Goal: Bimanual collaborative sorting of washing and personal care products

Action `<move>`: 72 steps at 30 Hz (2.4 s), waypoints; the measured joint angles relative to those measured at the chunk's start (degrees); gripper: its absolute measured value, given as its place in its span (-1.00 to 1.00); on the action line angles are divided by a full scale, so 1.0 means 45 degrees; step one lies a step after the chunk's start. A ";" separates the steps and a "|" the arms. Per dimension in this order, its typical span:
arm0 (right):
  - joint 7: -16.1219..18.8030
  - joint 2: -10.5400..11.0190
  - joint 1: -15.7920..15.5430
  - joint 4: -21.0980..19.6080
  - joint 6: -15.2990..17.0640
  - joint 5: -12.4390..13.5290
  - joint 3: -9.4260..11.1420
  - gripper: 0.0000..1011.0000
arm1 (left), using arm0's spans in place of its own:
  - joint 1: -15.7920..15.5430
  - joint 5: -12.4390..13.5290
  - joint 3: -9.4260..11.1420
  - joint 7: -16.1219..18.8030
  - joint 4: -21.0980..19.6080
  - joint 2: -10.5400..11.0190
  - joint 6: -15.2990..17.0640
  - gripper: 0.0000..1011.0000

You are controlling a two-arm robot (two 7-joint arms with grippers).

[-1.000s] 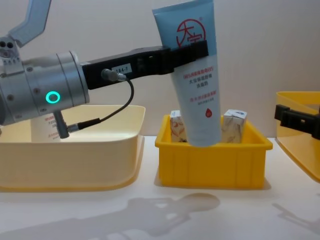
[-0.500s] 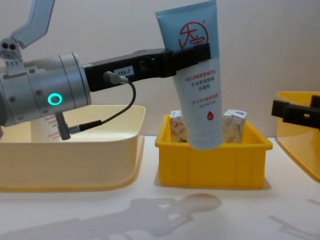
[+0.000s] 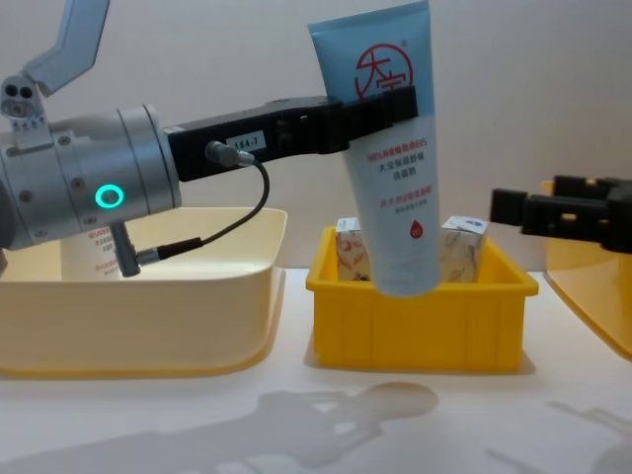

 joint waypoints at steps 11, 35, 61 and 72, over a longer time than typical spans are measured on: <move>0.0355 -0.0147 0.1258 0.0732 -0.0057 -0.0538 -0.0956 0.98 | 0.0000 0.0006 0.0010 0.0001 -0.0002 0.0000 0.0000 -0.55; 0.0182 -0.0893 0.2899 0.2207 -0.0529 -0.1388 -0.2303 0.98 | 0.0001 0.0004 0.0008 0.0003 -0.0002 0.0000 0.0001 -0.55; 0.0263 -0.1041 0.3263 0.2572 -0.0604 -0.1510 -0.2611 0.28 | 0.0001 0.0003 0.0009 0.0012 -0.0002 0.0000 0.0001 -0.55; 0.0262 -0.1055 0.3295 0.2601 -0.0616 -0.1523 -0.2635 0.15 | 0.0000 0.0004 0.0008 0.0004 -0.0001 0.0000 0.0001 -0.55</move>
